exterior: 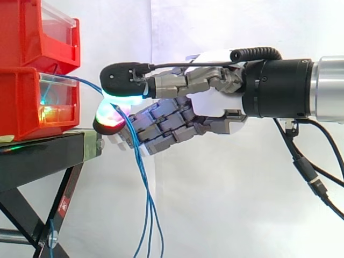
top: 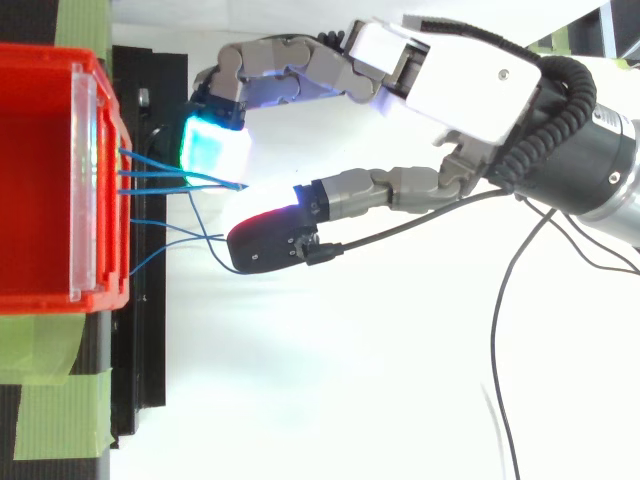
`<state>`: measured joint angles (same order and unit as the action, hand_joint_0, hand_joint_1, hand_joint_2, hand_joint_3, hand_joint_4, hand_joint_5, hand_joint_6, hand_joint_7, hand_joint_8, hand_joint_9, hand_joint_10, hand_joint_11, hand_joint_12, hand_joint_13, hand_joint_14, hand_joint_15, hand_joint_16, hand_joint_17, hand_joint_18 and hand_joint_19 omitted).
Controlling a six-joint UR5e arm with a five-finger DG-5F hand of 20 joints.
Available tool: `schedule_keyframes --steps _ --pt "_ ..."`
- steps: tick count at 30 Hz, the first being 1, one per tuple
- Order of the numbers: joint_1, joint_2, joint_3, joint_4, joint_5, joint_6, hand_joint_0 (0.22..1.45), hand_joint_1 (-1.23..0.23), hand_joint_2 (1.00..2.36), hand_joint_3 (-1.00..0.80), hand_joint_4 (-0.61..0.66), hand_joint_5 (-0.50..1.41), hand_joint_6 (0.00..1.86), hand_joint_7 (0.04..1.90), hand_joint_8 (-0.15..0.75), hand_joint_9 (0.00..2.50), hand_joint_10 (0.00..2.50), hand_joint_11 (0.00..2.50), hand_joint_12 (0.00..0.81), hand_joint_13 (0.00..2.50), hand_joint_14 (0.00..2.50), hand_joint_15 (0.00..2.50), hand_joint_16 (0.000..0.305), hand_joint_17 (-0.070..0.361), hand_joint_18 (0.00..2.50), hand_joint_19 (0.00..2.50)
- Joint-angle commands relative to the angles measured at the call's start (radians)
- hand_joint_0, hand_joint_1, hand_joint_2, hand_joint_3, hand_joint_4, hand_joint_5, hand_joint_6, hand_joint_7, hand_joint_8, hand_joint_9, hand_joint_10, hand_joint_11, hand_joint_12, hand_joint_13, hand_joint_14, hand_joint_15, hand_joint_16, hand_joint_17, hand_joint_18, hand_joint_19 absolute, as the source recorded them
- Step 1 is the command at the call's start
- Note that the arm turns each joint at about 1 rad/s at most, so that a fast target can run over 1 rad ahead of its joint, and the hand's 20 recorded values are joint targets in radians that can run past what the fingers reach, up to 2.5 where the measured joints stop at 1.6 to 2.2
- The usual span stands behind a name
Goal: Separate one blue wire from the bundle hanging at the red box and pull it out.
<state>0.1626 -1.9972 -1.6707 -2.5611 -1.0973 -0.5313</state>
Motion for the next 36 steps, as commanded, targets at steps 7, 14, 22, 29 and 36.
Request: schedule_keyframes --steps 7,14,22,29,36 --pt "0.000 0.000 0.000 -0.001 0.000 -0.001 0.60 -0.76 1.01 -0.43 0.28 -0.13 0.52 1.21 0.321 0.59 0.01 0.26 0.417 0.51 0.01 0.30 0.057 0.127 0.51 0.23" --pt "0.000 0.000 0.000 -0.010 0.002 -0.001 0.60 -0.76 1.01 -0.43 0.28 -0.13 0.53 1.20 0.321 0.58 0.01 0.27 0.419 0.52 0.01 0.31 0.056 0.127 0.52 0.24" --pt "0.000 0.000 0.000 -0.010 0.002 -0.001 0.60 -0.77 1.01 -0.43 0.27 -0.13 0.55 1.17 0.322 0.59 0.01 0.28 0.419 0.53 0.01 0.31 0.056 0.126 0.53 0.24" --pt "0.000 0.000 0.000 -0.007 0.002 -0.001 0.60 -0.78 1.00 -0.44 0.27 -0.14 0.56 1.16 0.324 0.59 0.01 0.28 0.420 0.54 0.01 0.32 0.056 0.126 0.53 0.24" --pt "0.000 -0.002 -0.001 -0.007 0.002 -0.001 0.60 -0.78 1.00 -0.44 0.27 -0.14 0.59 1.11 0.326 0.60 0.01 0.29 0.422 0.55 0.01 0.32 0.056 0.125 0.54 0.25"
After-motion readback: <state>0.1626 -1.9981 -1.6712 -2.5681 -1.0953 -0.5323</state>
